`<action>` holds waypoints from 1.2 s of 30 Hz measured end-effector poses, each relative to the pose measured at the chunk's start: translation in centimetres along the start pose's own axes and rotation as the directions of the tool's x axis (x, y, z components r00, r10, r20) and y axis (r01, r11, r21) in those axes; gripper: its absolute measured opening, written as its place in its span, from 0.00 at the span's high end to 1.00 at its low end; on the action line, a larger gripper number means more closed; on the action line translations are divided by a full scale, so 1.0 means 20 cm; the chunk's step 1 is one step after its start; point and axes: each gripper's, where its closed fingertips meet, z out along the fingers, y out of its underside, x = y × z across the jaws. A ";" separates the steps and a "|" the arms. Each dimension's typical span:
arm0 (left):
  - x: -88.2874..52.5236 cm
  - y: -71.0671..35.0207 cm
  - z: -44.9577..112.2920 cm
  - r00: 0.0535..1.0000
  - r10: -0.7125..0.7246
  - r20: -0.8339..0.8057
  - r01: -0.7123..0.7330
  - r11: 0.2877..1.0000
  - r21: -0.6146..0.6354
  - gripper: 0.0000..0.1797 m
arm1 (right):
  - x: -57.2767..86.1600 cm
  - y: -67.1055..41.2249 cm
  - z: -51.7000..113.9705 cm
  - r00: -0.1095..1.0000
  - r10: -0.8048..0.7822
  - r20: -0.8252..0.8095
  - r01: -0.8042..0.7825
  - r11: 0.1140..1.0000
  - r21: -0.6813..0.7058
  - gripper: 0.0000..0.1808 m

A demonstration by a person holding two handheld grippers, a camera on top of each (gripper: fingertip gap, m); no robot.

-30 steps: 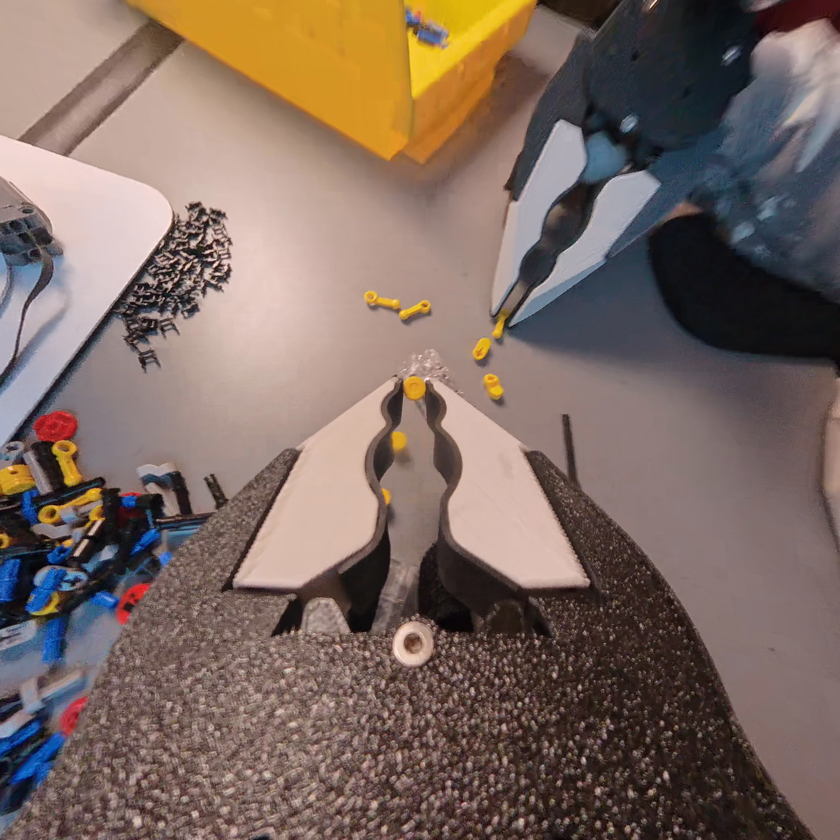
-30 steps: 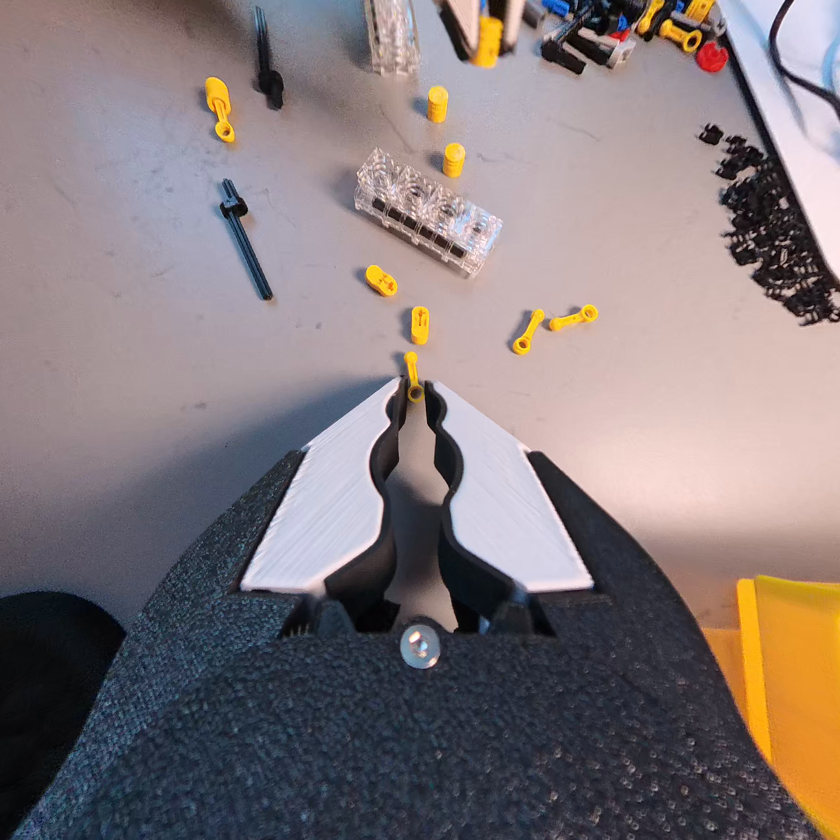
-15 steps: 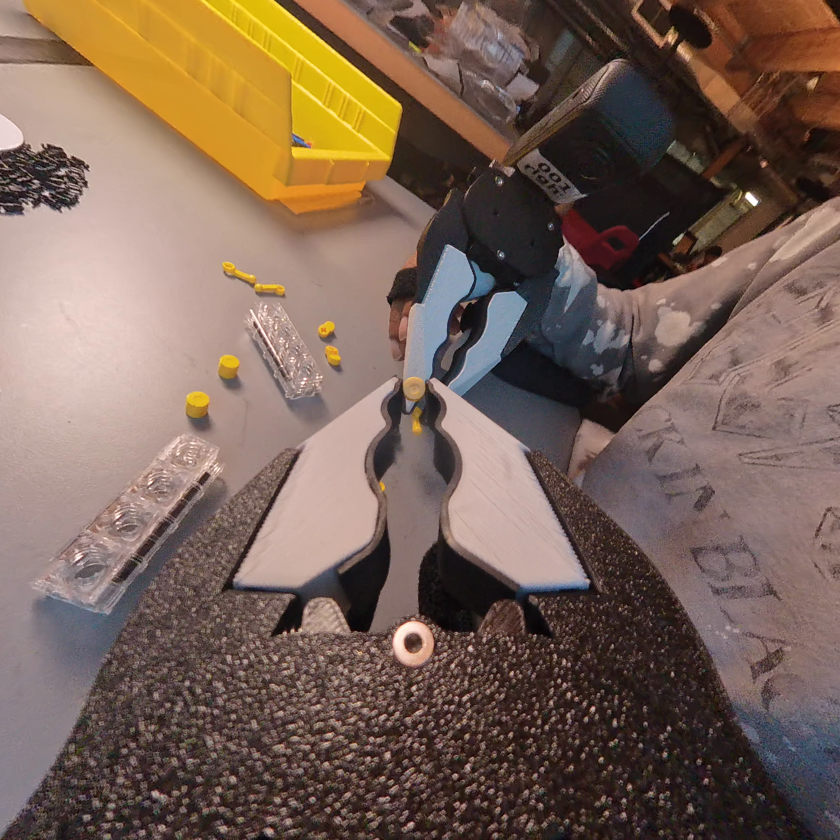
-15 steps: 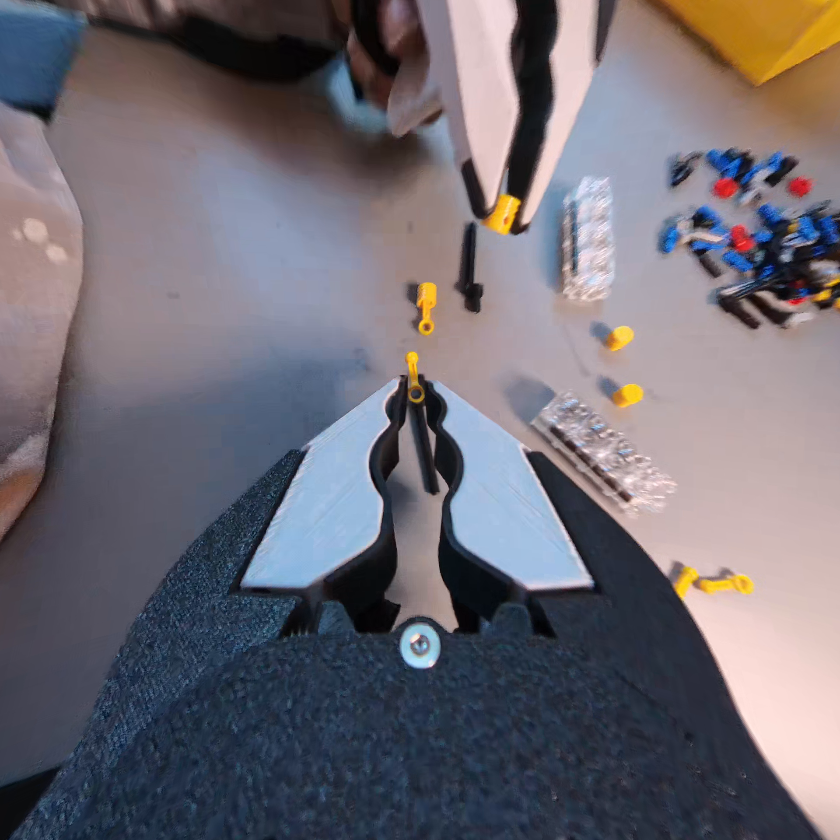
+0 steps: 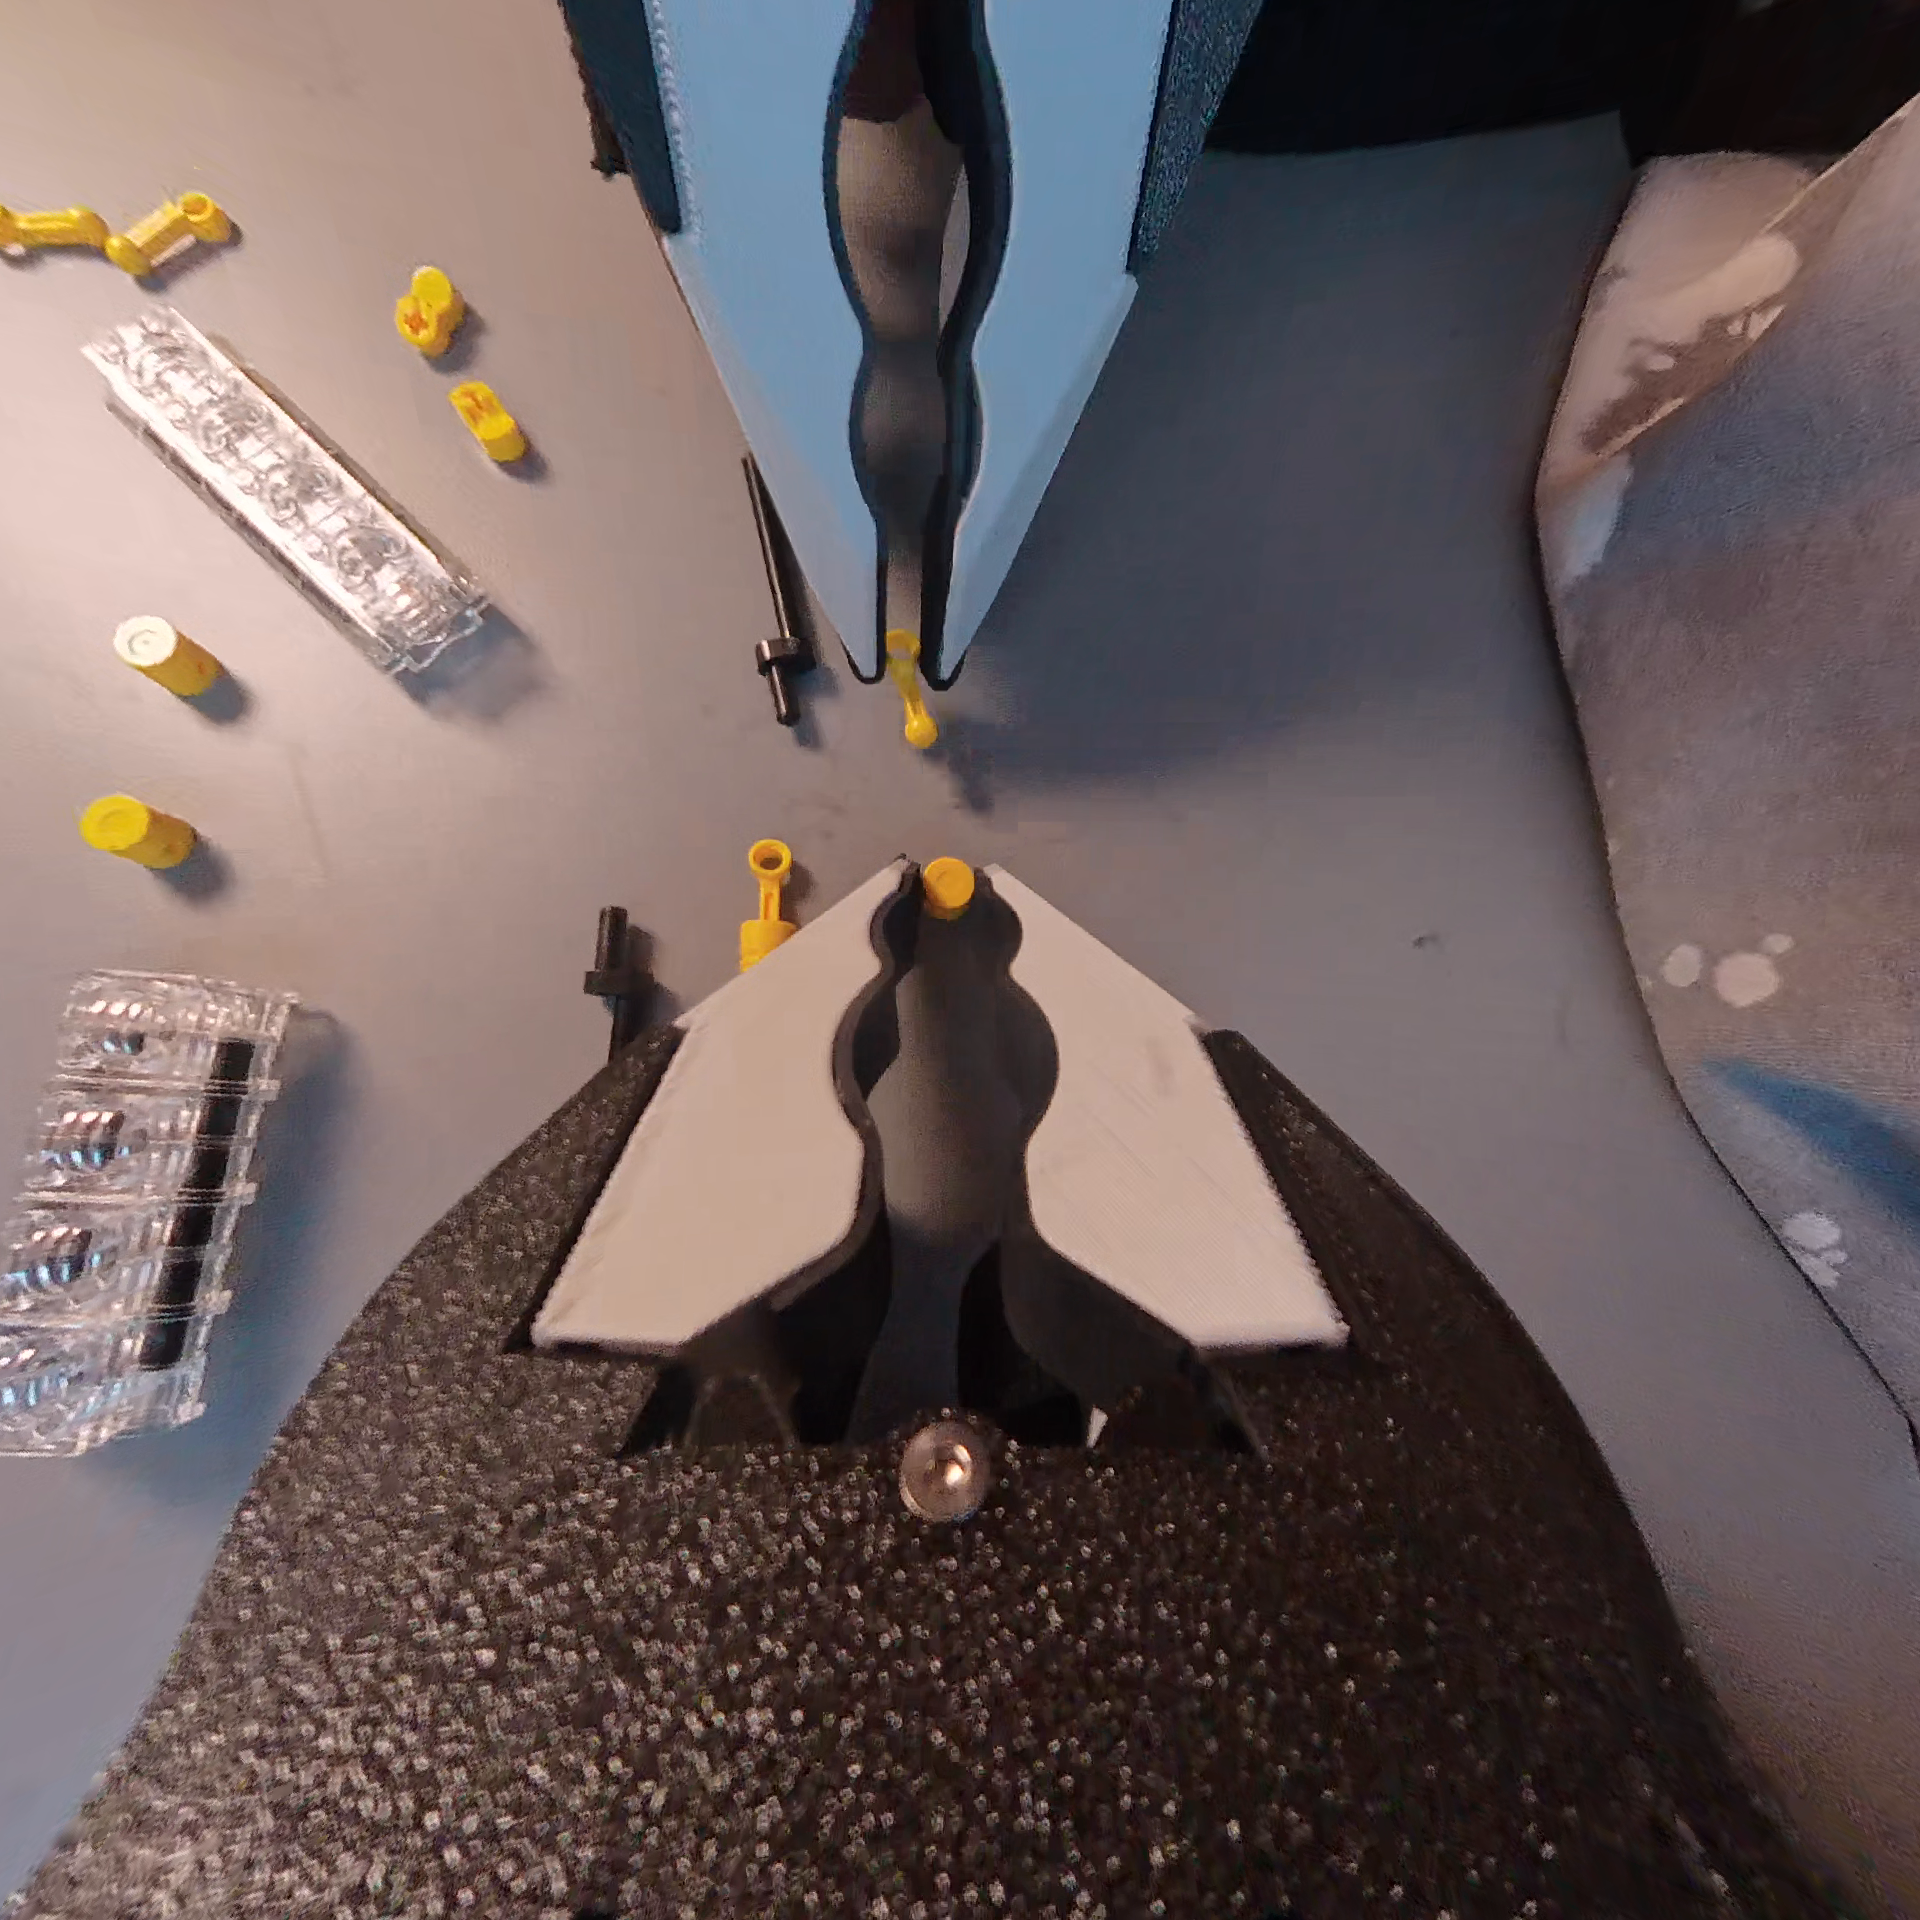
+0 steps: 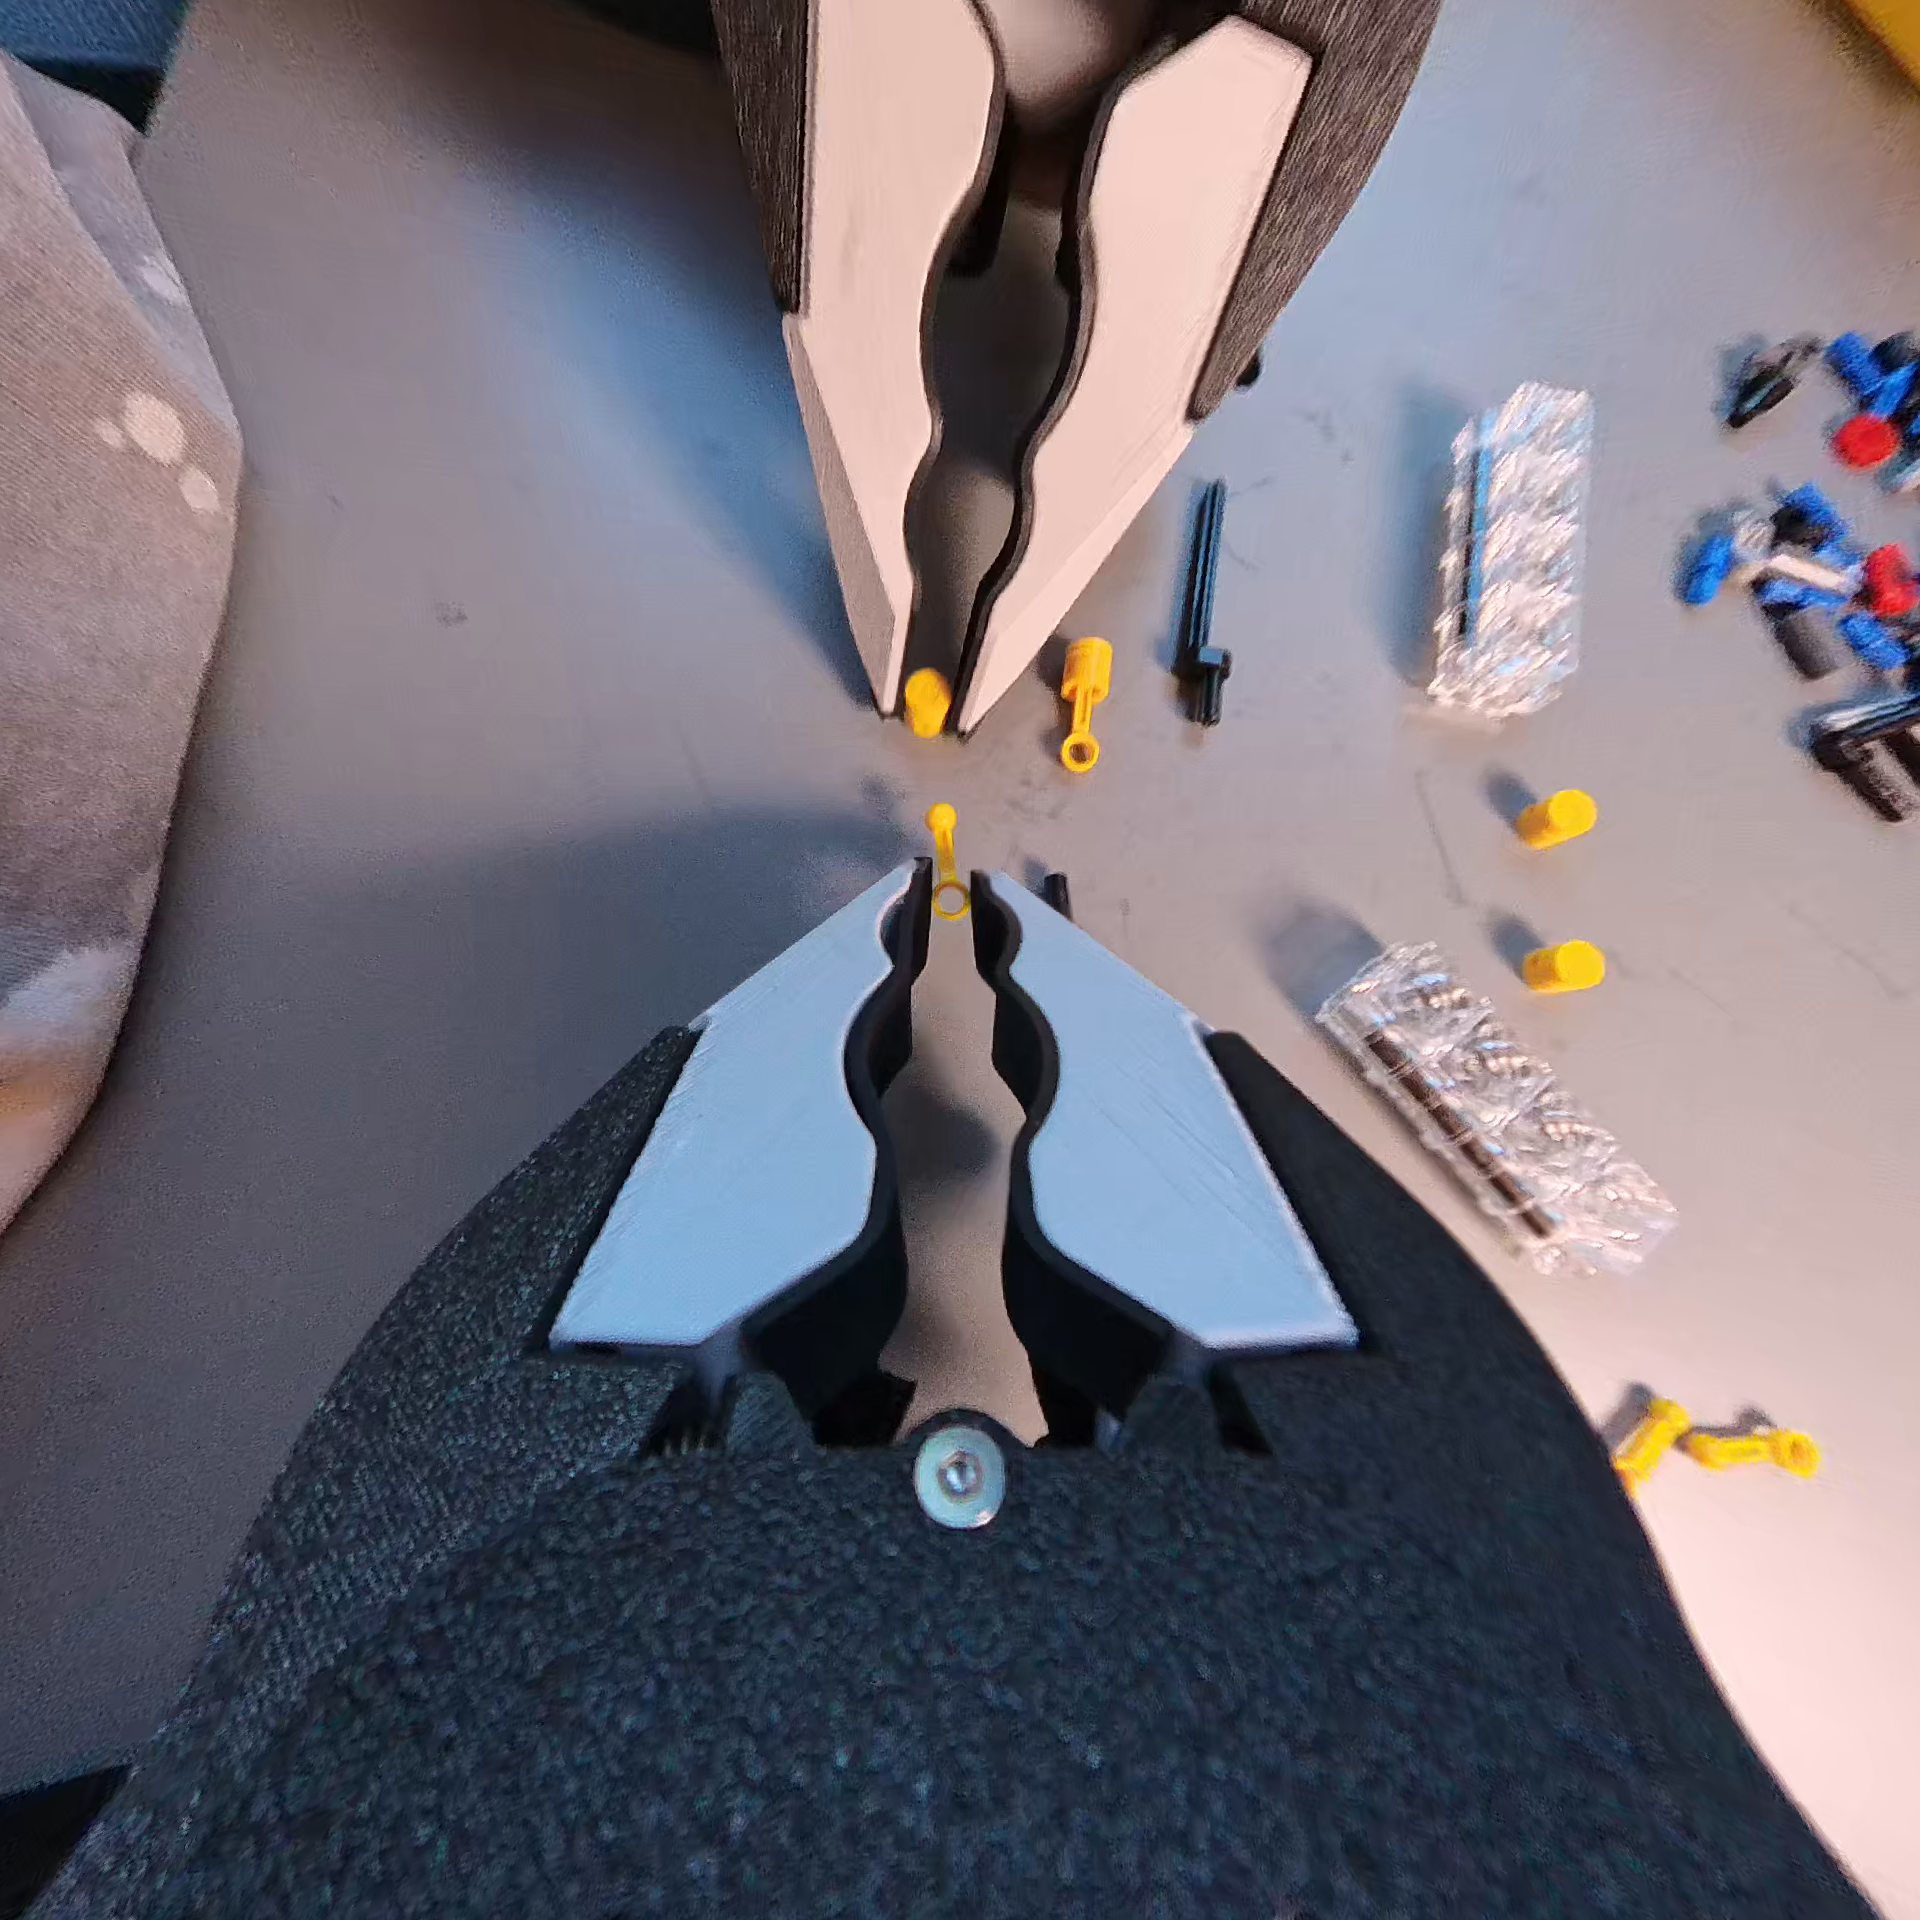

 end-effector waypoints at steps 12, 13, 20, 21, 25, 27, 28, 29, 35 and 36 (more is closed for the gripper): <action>-0.05 -0.30 -0.19 0.976 -0.185 -0.115 0.216 0.893 0.395 0.97 | 0.09 -0.26 -0.15 0.979 -0.067 -0.190 0.116 0.959 0.258 0.96; -0.05 -0.31 -0.20 0.974 -0.191 -0.121 0.224 0.887 0.403 0.97 | 0.10 -0.26 -0.16 0.979 -0.067 -0.195 0.118 0.958 0.263 0.96; -0.07 -0.34 -0.23 0.991 -0.129 -0.036 0.131 0.879 0.459 0.98 | 0.11 -0.29 -0.19 0.983 -0.008 -0.183 0.070 0.940 0.333 0.96; -0.07 -0.36 -0.24 0.996 -0.088 0.004 0.075 0.876 0.476 0.98 | 0.11 -0.30 -0.21 0.988 0.035 -0.147 0.023 0.927 0.373 0.96; -0.08 -0.41 -0.30 0.979 0.027 0.200 -0.126 0.856 0.502 0.98 | 0.10 -0.37 -0.29 0.976 0.198 0.088 -0.214 0.815 0.538 0.89; -0.07 -0.43 -0.32 0.959 0.079 0.272 -0.209 0.843 0.495 0.98 | 0.10 -0.39 -0.31 0.962 0.228 0.151 -0.273 0.768 0.580 0.91; -0.07 -0.44 -0.33 0.947 0.099 0.306 -0.244 0.839 0.486 0.98 | 0.11 -0.40 -0.32 0.957 0.238 0.167 -0.290 0.754 0.589 0.92; -0.07 -0.44 -0.34 0.932 0.120 0.342 -0.281 0.835 0.473 0.98 | 0.11 -0.40 -0.32 0.951 0.246 0.185 -0.308 0.743 0.595 0.92; -0.05 -0.48 -0.36 0.872 0.194 0.450 -0.406 0.799 0.443 0.98 | 0.09 -0.44 -0.33 0.933 0.251 0.259 -0.360 0.693 0.625 0.94; -0.05 -0.48 -0.37 0.869 0.200 0.452 -0.413 0.796 0.442 0.98 | 0.09 -0.45 -0.34 0.930 0.251 0.268 -0.367 0.686 0.629 0.95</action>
